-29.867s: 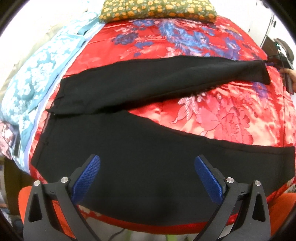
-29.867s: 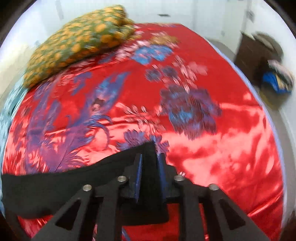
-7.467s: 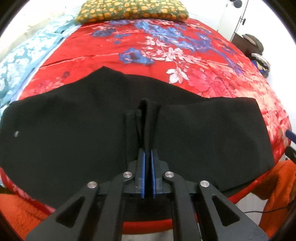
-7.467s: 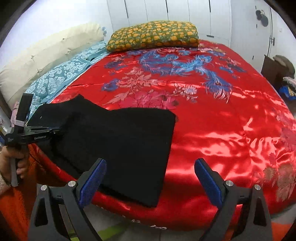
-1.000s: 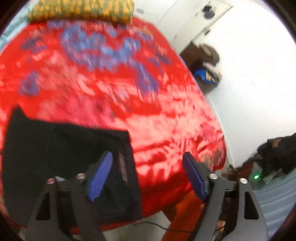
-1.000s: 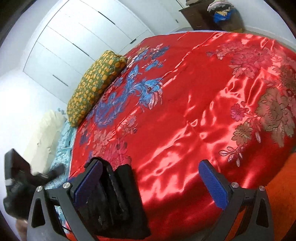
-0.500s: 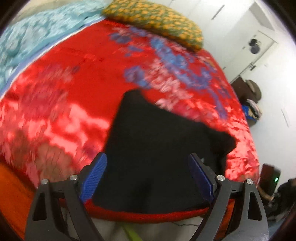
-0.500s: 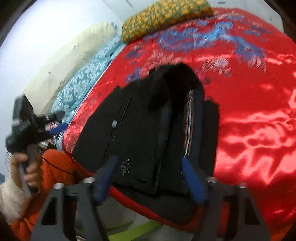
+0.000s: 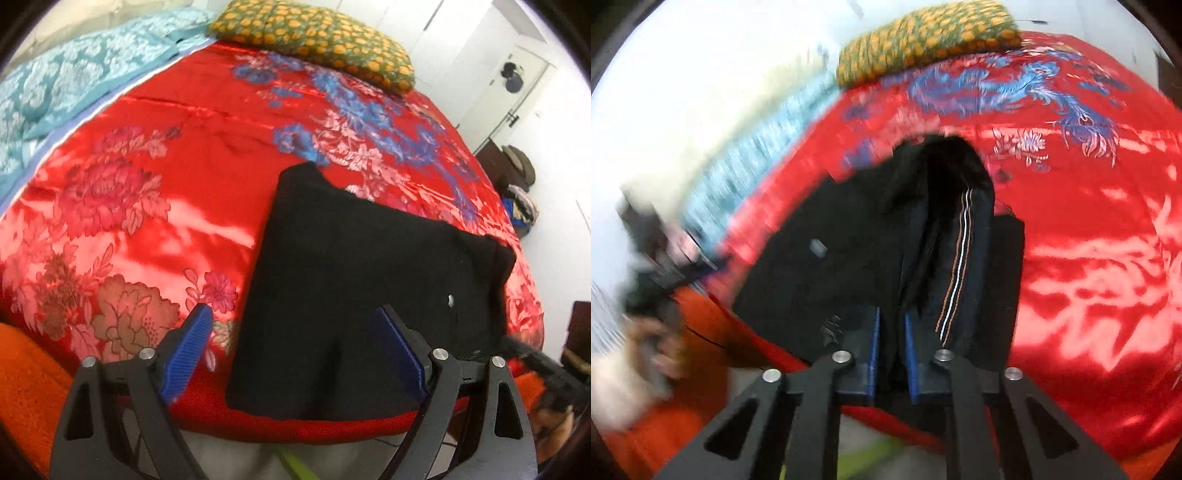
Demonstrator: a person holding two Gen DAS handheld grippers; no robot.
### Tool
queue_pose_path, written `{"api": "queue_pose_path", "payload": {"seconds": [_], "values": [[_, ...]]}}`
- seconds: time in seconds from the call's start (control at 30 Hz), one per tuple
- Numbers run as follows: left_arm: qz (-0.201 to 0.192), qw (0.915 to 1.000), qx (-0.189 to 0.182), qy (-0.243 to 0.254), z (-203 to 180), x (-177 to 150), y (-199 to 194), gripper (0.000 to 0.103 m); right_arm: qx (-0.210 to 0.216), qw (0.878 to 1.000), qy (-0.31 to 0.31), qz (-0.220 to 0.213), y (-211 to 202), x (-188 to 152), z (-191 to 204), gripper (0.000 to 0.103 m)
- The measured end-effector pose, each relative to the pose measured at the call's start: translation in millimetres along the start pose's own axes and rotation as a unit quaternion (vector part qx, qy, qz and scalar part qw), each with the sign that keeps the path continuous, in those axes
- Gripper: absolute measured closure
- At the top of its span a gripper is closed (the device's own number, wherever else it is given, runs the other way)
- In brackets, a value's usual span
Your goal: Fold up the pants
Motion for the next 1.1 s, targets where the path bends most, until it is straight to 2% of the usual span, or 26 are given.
{"api": "queue_pose_path", "payload": {"seconds": [0.03, 0.1, 0.17, 0.23, 0.27, 0.37, 0.43, 0.47, 0.5, 0.53, 0.57, 0.6, 0.67, 0.73, 0.8, 0.83, 0.87, 0.9, 0.93, 0.97, 1.0, 1.07, 1.1], "values": [[-0.003, 1.0, -0.001, 0.005, -2, 0, -2, 0.013, 0.027, 0.999, 0.023, -0.015, -13, 1, -1, 0.092], [-0.009, 0.9997, -0.001, 0.023, -10, -2, -3, 0.013, 0.047, 0.998, 0.041, -0.018, -21, -2, -3, 0.093], [-0.012, 0.9989, -0.001, 0.046, -20, -4, -4, 0.013, 0.055, 0.996, 0.07, -0.011, -21, -8, -15, 0.093], [-0.014, 0.9976, -0.001, 0.068, -29, -7, -5, 0.013, 0.065, 0.988, 0.137, -0.009, -20, -17, -39, 0.096], [-0.015, 0.9971, -0.002, 0.074, -32, -7, -5, 0.013, 0.062, 0.984, 0.164, -0.006, -20, -22, -52, 0.101], [-0.009, 0.9955, -0.005, 0.094, -42, -12, 2, 0.013, -0.031, 0.982, 0.183, 0.045, -7, -35, -82, 0.102], [-0.004, 0.9949, -0.006, 0.101, -45, -15, 6, 0.013, -0.038, 0.98, 0.192, 0.04, -9, -35, -84, 0.101], [-0.004, 0.9945, -0.004, 0.104, -47, -16, 8, 0.013, -0.057, 0.984, 0.169, 0.024, -16, -29, -77, 0.099], [-0.004, 0.9941, -0.004, 0.109, -48, -17, 9, 0.013, -0.099, 0.988, 0.116, -0.001, -25, -18, -61, 0.084], [-0.003, 0.9937, -0.002, 0.112, -49, -18, 10, 0.013, -0.119, 0.989, 0.088, -0.014, -29, -14, -53, 0.067], [-0.003, 0.9934, 0.0, 0.114, -49, -18, 12, 0.013, -0.142, 0.988, 0.053, -0.035, -35, -7, -40, 0.024], [-0.003, 0.993, 0.004, 0.118, -50, -19, 14, 0.013, -0.154, 0.985, 0.021, -0.071, -43, -1, -24, 0.0], [-0.006, 0.9921, 0.015, 0.124, -49, -20, 17, 0.013, -0.125, 0.984, -0.024, -0.125, -54, 8, 5, 0.0], [-0.005, 0.9905, 0.029, 0.135, -49, -22, 23, 0.013, -0.078, 0.985, -0.074, -0.137, -49, 17, 39, 0.0], [0.003, 0.9883, 0.041, 0.147, -49, -24, 31, 0.013, 0.014, 0.987, -0.111, -0.116, -30, 23, 68, 0.002], [0.005, 0.9874, 0.045, 0.152, -49, -26, 35, 0.013, 0.044, 0.988, -0.112, -0.098, -17, 25, 74, 0.004], [0.004, 0.987, 0.046, 0.154, -49, -26, 36, 0.012, 0.046, 0.991, -0.102, -0.069, 5, 28, 73, 0.01], [0.002, 0.9863, 0.049, 0.158, -50, -26, 37, 0.011, 0.026, 0.995, -0.085, -0.045, 23, 28, 62, 0.02], [0.0, 0.9855, 0.051, 0.162, -50, -27, 38, 0.01, 0.003, 0.997, -0.066, -0.031, 34, 26, 49, 0.024], [0.001, 0.9847, 0.051, 0.166, -51, -28, 38, 0.007, -0.036, 0.999, -0.017, 0.001, 54, 20, 19, 0.044], [0.005, 0.984, 0.051, 0.171, -51, -31, 39, 0.007, -0.054, 0.998, 0.009, 0.013, 63, 15, 3, 0.072], [0.007, 0.9828, 0.053, 0.177, -52, -34, 38, 0.007, -0.077, 0.997, 0.026, -0.007, 59, 11, -18, 0.102], [0.006, 0.9826, 0.053, 0.178, -52, -34, 38, 0.007, -0.075, 0.997, 0.031, -0.002, 59, 12, -19, 0.103]]}}
Point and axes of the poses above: each gripper's, at about its wrist camera, not at the fingertips, and y roughly the way its jaws point, z to its left, x to its top, the point moved 2 cm from there along y, roughly the way its jaws point, and after that the axes turned 4 degrees about -z, right-handed, at the moved point
